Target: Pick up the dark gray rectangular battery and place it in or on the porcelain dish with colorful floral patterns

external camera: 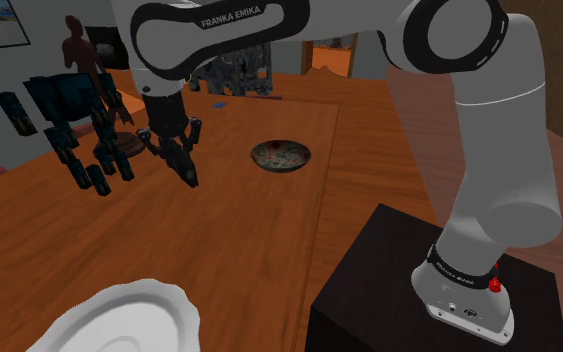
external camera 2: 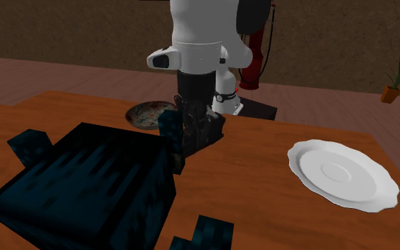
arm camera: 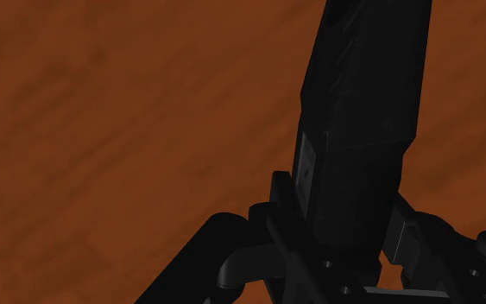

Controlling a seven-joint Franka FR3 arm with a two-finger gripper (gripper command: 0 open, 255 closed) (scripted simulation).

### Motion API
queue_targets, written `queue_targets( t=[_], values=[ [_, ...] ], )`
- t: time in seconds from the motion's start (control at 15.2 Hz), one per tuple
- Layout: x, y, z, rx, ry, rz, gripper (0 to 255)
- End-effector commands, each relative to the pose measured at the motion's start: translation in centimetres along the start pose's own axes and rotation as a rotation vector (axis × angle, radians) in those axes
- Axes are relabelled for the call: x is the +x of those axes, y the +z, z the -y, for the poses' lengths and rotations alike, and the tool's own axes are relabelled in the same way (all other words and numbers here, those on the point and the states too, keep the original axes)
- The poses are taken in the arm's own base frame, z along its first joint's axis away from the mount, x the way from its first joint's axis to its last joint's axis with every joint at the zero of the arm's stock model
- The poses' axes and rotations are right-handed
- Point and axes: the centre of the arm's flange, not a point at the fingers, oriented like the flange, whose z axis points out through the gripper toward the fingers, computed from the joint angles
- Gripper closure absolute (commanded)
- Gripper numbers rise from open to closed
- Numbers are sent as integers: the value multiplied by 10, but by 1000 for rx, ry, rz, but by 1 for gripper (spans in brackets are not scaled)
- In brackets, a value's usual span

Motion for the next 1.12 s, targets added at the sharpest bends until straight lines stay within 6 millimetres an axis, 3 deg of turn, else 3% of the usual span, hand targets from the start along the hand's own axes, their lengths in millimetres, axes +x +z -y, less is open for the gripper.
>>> queue_targets(
  t=[0.0, 0.33, 1.06],
  values=[
    [-1, -11, 0, 0, 0, 0, 255],
    [0, -33, 0, 0, 0, 0, 255],
    [-12, -39, -145, 0, 0, 0, 255]
  ],
)
